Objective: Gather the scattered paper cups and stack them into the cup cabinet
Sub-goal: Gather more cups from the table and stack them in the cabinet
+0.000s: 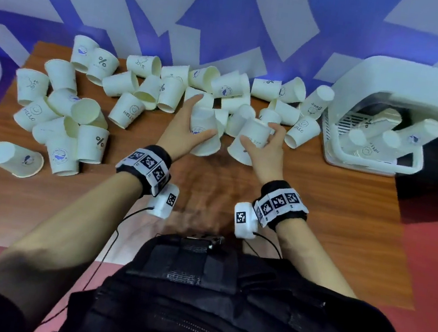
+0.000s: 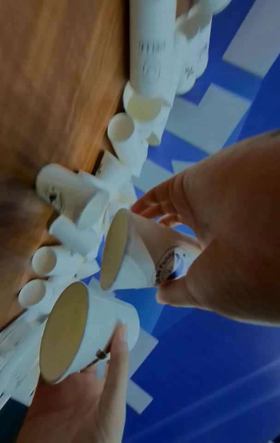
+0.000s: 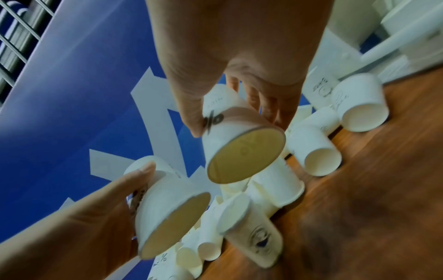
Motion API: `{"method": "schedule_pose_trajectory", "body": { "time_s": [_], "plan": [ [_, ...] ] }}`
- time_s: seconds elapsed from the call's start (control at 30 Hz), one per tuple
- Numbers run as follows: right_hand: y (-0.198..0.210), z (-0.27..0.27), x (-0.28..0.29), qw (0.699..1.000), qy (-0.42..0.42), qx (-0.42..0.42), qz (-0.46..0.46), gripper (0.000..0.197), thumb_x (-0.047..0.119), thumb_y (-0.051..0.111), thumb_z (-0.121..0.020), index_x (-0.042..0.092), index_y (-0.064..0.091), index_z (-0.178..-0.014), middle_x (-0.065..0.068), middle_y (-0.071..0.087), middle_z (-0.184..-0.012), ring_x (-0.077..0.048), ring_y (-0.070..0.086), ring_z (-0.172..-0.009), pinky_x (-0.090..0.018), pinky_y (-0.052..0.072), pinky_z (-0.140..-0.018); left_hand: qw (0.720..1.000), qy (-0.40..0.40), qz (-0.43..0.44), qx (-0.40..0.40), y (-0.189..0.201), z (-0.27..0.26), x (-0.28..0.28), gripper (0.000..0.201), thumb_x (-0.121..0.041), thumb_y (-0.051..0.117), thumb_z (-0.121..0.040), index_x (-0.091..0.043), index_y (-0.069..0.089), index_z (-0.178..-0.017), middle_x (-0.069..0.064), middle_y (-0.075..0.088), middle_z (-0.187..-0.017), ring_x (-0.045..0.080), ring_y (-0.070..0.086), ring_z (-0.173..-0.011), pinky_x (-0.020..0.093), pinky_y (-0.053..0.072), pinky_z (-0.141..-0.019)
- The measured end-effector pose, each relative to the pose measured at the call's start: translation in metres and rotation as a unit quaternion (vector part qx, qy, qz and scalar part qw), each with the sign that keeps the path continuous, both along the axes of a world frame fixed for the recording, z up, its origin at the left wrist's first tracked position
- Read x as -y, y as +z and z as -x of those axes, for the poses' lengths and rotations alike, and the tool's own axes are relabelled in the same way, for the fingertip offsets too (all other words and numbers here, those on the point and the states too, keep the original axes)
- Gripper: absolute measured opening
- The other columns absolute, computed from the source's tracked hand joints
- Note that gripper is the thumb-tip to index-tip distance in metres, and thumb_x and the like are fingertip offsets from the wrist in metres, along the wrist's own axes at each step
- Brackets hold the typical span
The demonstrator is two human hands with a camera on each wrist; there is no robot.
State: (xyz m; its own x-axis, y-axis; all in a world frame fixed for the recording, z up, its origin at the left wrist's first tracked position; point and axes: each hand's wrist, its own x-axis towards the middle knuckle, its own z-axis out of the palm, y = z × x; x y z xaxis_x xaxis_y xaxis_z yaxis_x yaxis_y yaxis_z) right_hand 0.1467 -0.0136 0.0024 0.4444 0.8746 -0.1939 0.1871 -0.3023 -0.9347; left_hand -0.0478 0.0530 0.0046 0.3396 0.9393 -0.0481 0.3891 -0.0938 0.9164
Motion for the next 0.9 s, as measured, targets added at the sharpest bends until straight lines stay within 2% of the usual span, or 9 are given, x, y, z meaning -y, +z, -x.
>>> {"method": "schedule_pose_trajectory", "body": {
  "time_s": [0.17,0.27,0.37,0.43,0.53,0.6,0.7,0.8,0.9],
  "plan": [
    [0.012,-0.074,0.025,0.999,-0.045,0.009,-0.014,0.066,0.023,0.075,-0.080,0.020,0.035,-0.131,0.002,0.055,-0.112,-0.012,0.058,-0.099,-0.013,0.045,-0.069,1.000,-0.020,0.009,0.000,0.011,-0.078,0.016,0.078,-0.034,0.070,-0.085,-0.022,0.026,-0.147,0.002,0.040,-0.145,0.013,0.041,-0.127,0.036,0.035,-0.110],
    [0.016,-0.118,0.039,0.997,-0.066,0.016,-0.022,0.066,0.023,0.076,-0.078,0.023,0.039,-0.132,0.004,0.055,-0.119,-0.013,0.056,-0.109,-0.023,0.047,-0.086,0.999,-0.038,0.000,-0.001,0.012,-0.126,0.027,0.079,-0.035,0.070,-0.085,-0.023,0.023,-0.148,0.002,0.038,-0.146,0.015,0.041,-0.129,0.035,0.034,-0.110],
    [0.020,-0.160,0.051,0.997,-0.078,0.026,0.003,0.077,0.023,0.074,-0.081,0.019,0.030,-0.144,0.004,0.050,-0.120,-0.012,0.052,-0.108,-0.026,0.044,-0.088,0.999,-0.047,0.003,0.002,0.010,-0.168,0.036,0.078,-0.033,0.069,-0.086,-0.021,0.024,-0.148,0.001,0.037,-0.147,0.012,0.039,-0.129,0.027,0.032,-0.108],
    [0.021,-0.185,0.058,0.995,-0.092,0.021,0.014,0.085,0.024,0.073,-0.081,0.017,0.023,-0.149,0.002,0.049,-0.127,-0.013,0.051,-0.112,-0.029,0.045,-0.092,0.999,-0.048,0.007,0.006,0.006,-0.193,0.041,0.078,-0.036,0.069,-0.085,-0.022,0.025,-0.148,0.001,0.037,-0.148,0.013,0.039,-0.131,0.033,0.032,-0.111],
    [0.020,-0.214,0.067,0.995,-0.099,0.017,0.014,0.080,0.024,0.073,-0.080,0.017,0.029,-0.146,-0.002,0.050,-0.136,-0.018,0.050,-0.120,-0.036,0.046,-0.098,0.999,-0.029,0.028,0.019,0.004,-0.228,0.049,0.075,-0.032,0.067,-0.087,-0.021,0.025,-0.149,0.000,0.037,-0.147,0.009,0.039,-0.127,0.026,0.032,-0.107],
    [0.019,-0.229,0.072,0.995,-0.102,0.021,0.002,0.070,0.021,0.073,-0.079,0.018,0.037,-0.139,-0.001,0.053,-0.126,-0.018,0.052,-0.113,-0.033,0.047,-0.093,0.999,-0.024,0.037,0.028,0.004,-0.250,0.053,0.074,-0.029,0.066,-0.089,-0.019,0.024,-0.149,0.002,0.038,-0.146,0.008,0.040,-0.122,0.022,0.033,-0.102],
    [0.015,-0.249,0.079,0.992,-0.121,0.012,-0.029,0.060,0.020,0.075,-0.078,0.018,0.042,-0.128,0.002,0.056,-0.116,-0.016,0.055,-0.107,-0.028,0.047,-0.089,0.998,-0.032,0.041,0.026,0.004,-0.276,0.056,0.072,-0.029,0.065,-0.089,-0.019,0.024,-0.148,0.003,0.042,-0.144,0.012,0.044,-0.121,0.026,0.036,-0.102],
    [0.013,-0.270,0.081,0.987,-0.150,0.001,-0.057,0.053,0.018,0.076,-0.080,0.014,0.043,-0.122,0.009,0.056,-0.102,-0.009,0.057,-0.094,-0.012,0.046,-0.077,0.997,-0.036,0.047,0.044,0.002,-0.296,0.055,0.073,-0.030,0.067,-0.088,-0.018,0.025,-0.147,0.004,0.044,-0.143,0.016,0.047,-0.124,0.035,0.038,-0.108],
    [0.012,-0.289,0.079,0.981,-0.174,0.002,-0.082,0.049,0.016,0.075,-0.080,0.013,0.043,-0.117,0.012,0.053,-0.098,-0.004,0.055,-0.089,-0.007,0.045,-0.074,0.998,-0.026,0.035,0.045,0.000,-0.312,0.052,0.072,-0.032,0.067,-0.088,-0.018,0.028,-0.147,0.004,0.045,-0.143,0.017,0.047,-0.126,0.039,0.037,-0.109]
  ]
}}
